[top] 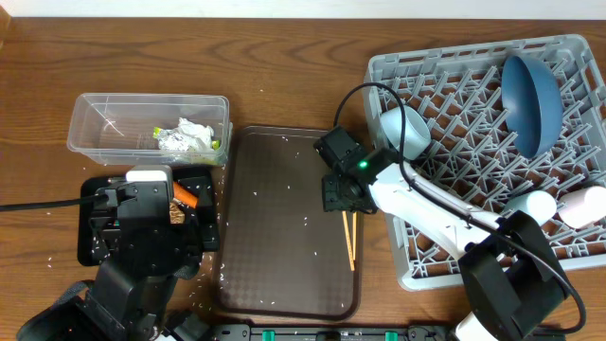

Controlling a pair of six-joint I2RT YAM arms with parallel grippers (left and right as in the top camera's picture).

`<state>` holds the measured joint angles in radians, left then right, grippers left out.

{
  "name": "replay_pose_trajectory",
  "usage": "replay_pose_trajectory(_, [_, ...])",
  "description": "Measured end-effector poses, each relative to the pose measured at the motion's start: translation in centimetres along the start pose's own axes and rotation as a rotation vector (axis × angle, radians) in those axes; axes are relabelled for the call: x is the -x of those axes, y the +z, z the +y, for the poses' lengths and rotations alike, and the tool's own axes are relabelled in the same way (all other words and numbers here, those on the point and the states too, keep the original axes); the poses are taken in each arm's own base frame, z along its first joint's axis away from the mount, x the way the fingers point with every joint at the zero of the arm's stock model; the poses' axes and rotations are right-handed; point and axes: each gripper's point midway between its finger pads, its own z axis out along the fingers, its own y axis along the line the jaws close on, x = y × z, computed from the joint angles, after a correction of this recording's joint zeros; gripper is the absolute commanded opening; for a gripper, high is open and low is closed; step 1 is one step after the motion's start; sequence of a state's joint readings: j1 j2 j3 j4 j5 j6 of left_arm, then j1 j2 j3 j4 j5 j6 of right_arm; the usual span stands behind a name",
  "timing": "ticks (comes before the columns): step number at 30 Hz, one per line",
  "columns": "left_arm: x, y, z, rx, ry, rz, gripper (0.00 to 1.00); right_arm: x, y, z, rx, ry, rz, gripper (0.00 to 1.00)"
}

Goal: Sort waste into correct bins and load items into the dishwasher rack
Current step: 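Move the right gripper to the chopsticks and grasp one, then lift the chopstick and place it into the rack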

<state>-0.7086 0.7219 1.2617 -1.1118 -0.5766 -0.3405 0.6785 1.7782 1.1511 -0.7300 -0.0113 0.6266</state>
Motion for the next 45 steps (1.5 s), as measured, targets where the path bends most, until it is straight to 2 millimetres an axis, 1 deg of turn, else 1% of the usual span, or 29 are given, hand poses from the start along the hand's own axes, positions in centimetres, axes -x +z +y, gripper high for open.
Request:
replay_pose_trajectory(2, [0.0,0.0,0.0,0.0,0.0,0.0,0.98,0.3,0.1,0.0,0.001,0.003,-0.015,0.55])
replay_pose_trajectory(7, [0.0,0.0,0.0,0.0,0.0,0.0,0.98,0.8,0.6,0.3,0.019,0.012,-0.052,0.48])
replay_pose_trajectory(10, [0.0,0.0,0.0,0.0,0.0,0.0,0.98,0.7,1.1,0.1,0.02,0.013,-0.058,0.41])
replay_pose_trajectory(14, [0.0,0.0,0.0,0.0,0.0,0.0,0.98,0.7,1.5,0.0,0.02,0.019,-0.066,0.43])
replay_pose_trajectory(16, [0.0,0.0,0.0,0.0,0.0,0.0,0.98,0.7,1.9,-0.1,0.016,0.02,-0.066,0.4])
replay_pose_trajectory(19, [0.0,0.0,0.0,0.0,0.0,0.0,0.98,0.3,3.3,-0.3,-0.002,0.019,-0.038,0.29])
replay_pose_trajectory(20, [0.0,0.0,0.0,0.0,0.0,0.0,0.98,0.2,3.7,-0.5,-0.012,0.019,-0.031,0.24])
replay_pose_trajectory(21, [0.0,0.0,0.0,0.0,0.001,0.0,0.98,0.4,3.6,-0.3,-0.003,0.018,-0.039,0.16])
replay_pose_trajectory(24, [0.0,0.0,0.0,0.0,0.0,0.0,0.98,0.3,3.7,-0.3,-0.003,0.01,-0.032,0.01])
replay_pose_trajectory(29, [0.0,0.0,0.0,0.0,0.0,0.0,0.98,-0.4,3.2,-0.5,-0.015,-0.02,0.01,0.01])
replay_pose_trajectory(31, [0.0,0.0,0.0,0.0,0.0,0.0,0.98,-0.6,2.4,-0.5,-0.019,-0.044,0.023,0.01])
replay_pose_trajectory(34, [0.0,0.0,0.0,0.0,0.0,0.0,0.98,0.2,-0.1,0.1,0.004,-0.086,-0.007,0.01])
replay_pose_trajectory(37, [0.0,0.0,0.0,0.0,0.0,0.0,0.98,1.7,-4.1,1.1,0.057,-0.131,-0.094,0.01])
replay_pose_trajectory(39, [0.0,0.0,0.0,0.0,0.0,0.0,0.98,2.6,-7.0,1.2,0.089,-0.161,-0.155,0.01])
replay_pose_trajectory(40, [0.0,0.0,0.0,0.0,0.0,0.0,0.98,3.0,-8.3,1.0,0.099,-0.172,-0.185,0.01])
replay_pose_trajectory(42, [0.0,0.0,0.0,0.0,0.0,0.0,0.98,3.9,-10.8,-0.2,0.107,-0.179,-0.239,0.01])
replay_pose_trajectory(43, [0.0,0.0,0.0,0.0,0.0,0.0,0.98,4.3,-11.9,-1.3,0.102,-0.174,-0.265,0.01])
replay_pose_trajectory(44, [0.0,0.0,0.0,0.0,0.0,0.0,0.98,4.6,-12.7,-2.1,0.095,-0.167,-0.282,0.01])
replay_pose_trajectory(45, [0.0,0.0,0.0,0.0,0.0,0.0,0.98,5.0,-13.4,-3.4,0.081,-0.154,-0.299,0.01])
